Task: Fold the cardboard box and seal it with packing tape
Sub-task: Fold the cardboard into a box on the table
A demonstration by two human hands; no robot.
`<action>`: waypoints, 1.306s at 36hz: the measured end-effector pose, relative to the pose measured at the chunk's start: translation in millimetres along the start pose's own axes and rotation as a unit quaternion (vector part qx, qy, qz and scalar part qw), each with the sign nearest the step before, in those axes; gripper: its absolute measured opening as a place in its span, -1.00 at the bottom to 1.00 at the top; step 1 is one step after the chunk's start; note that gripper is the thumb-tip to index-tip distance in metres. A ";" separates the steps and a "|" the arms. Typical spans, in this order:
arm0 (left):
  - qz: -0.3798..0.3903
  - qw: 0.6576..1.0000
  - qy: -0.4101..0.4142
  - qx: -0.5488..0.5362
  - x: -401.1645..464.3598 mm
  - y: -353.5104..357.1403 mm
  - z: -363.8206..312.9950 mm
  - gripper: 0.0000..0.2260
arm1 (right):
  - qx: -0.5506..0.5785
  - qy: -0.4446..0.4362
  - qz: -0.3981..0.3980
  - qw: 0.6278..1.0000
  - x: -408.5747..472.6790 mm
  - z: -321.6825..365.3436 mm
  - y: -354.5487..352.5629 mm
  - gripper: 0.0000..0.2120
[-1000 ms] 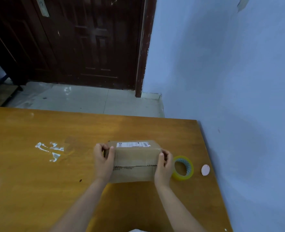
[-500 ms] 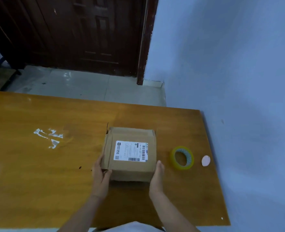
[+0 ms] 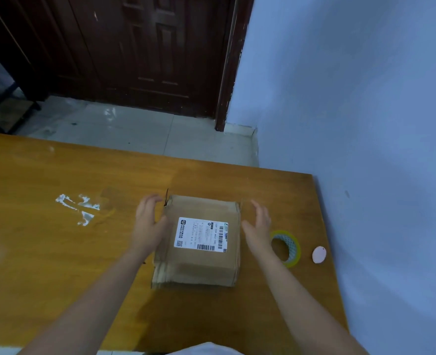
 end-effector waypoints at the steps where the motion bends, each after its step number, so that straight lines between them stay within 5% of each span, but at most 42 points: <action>1: 0.034 0.998 0.034 0.050 10.5 -0.9 -6.1 -0.59 | -0.076 -0.032 0.038 0.996 10.9 7.4 -0.4 -0.37; 3: 0.125 0.970 0.110 0.176 28.6 0.7 -15.5 -0.45 | -0.248 -0.084 0.134 0.956 29.4 18.1 2.1 -0.28; 6: 0.253 0.873 0.172 0.379 47.8 5.2 -18.6 -0.36 | -0.428 -0.085 0.250 0.865 44.7 18.9 4.6 -0.30; 8: 0.286 0.841 0.157 0.432 55.0 5.0 -13.5 -0.41 | -0.483 -0.075 0.257 0.834 49.9 15.1 1.8 -0.40; 10: 0.275 0.843 0.135 0.441 58.8 2.1 -7.1 -0.50 | -0.511 -0.095 0.225 0.824 52.5 11.6 -1.9 -0.47; 15: 0.243 0.832 0.106 0.488 53.4 -9.1 8.0 -0.56 | -0.513 -0.122 0.136 0.839 45.5 -1.2 -11.4 -0.58; 18: 0.268 0.874 0.042 0.402 43.8 -12.3 18.8 -0.62 | -0.509 -0.092 0.103 0.849 38.9 -12.6 -16.4 -0.68; 20: 0.263 0.922 -0.011 0.282 34.8 -13.7 22.3 -0.68 | -0.447 -0.061 0.087 0.888 33.8 -19.9 -17.0 -0.76; 22: 0.212 0.960 -0.040 0.179 24.8 -13.6 25.2 -0.75 | -0.320 -0.032 0.085 0.943 26.5 -24.3 -14.7 -0.83; 25: 0.133 0.983 -0.108 0.060 6.7 -13.8 32.3 -0.86 | -0.241 -0.015 0.080 0.967 17.7 -30.8 -11.1 -0.83; 32: 0.078 0.970 -0.223 -0.055 -13.6 -14.6 37.3 -0.82 | -0.098 0.066 0.047 0.992 20.7 -23.3 -14.6 -0.65; 34: 0.069 0.965 -0.240 -0.076 -12.1 -15.2 34.9 -0.82 | -0.070 0.081 0.059 0.993 21.4 -17.2 -16.8 -0.73; 37: 0.083 0.950 -0.288 -0.084 -11.0 -12.7 34.6 -0.86 | -0.087 0.088 0.083 0.989 23.1 -14.1 -17.2 -0.86; 47: 0.193 0.910 -0.361 -0.069 -21.8 7.8 47.1 -0.54 | -0.177 0.171 0.085 0.965 11.3 -55.2 6.9 -0.75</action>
Point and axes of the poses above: each hand's wrist, its own x-axis towards the middle knuckle, its own y-axis out of the palm, z = x × y, the point moved 2 cm from there along x, towards the middle knuckle, and after that the axes turned 11 degrees about x, right-handed, at the moved point
